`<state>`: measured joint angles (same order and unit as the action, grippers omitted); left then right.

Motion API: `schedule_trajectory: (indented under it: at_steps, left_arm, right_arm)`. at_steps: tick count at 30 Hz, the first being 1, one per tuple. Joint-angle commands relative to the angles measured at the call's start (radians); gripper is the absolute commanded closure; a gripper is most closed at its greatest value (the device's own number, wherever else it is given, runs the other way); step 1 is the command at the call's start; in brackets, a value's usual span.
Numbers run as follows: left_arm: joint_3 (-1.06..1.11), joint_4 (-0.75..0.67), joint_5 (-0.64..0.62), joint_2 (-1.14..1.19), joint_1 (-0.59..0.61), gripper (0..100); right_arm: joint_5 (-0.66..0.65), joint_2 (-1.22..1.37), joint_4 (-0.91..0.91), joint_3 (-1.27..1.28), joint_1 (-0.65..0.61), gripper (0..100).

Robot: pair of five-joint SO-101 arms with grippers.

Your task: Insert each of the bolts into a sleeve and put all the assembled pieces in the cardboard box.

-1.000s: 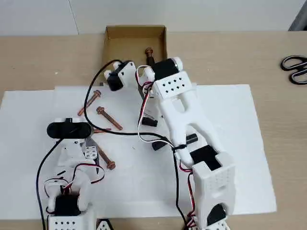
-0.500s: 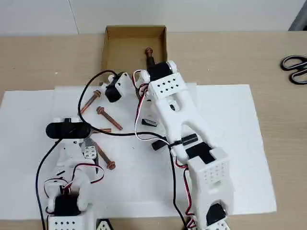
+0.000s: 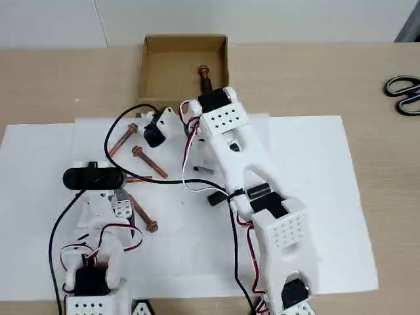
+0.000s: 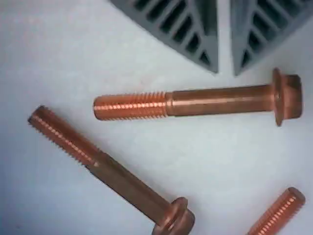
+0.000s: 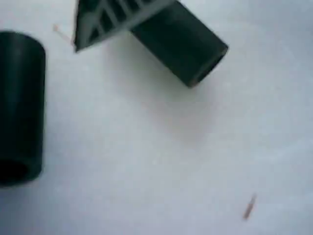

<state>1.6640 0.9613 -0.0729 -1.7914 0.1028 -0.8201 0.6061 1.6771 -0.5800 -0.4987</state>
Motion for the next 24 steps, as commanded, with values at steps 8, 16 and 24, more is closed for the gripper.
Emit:
schedule_trajectory:
  at_steps: [8,16,24]
  left_arm:
    - [-0.007,0.000,0.005,-0.009,0.000,99]
    - [-0.007,0.000,0.005,-0.009,0.000,99]
    - [-0.007,0.002,0.005,-0.009,0.002,99]
  right_arm:
    - [-0.009,0.039,-0.048,-0.008,-0.022,79.4]
    - [-0.006,0.088,-0.062,-0.008,-0.050,79.4]
    - [-0.002,0.102,-0.054,-0.008,-0.031,85.0]
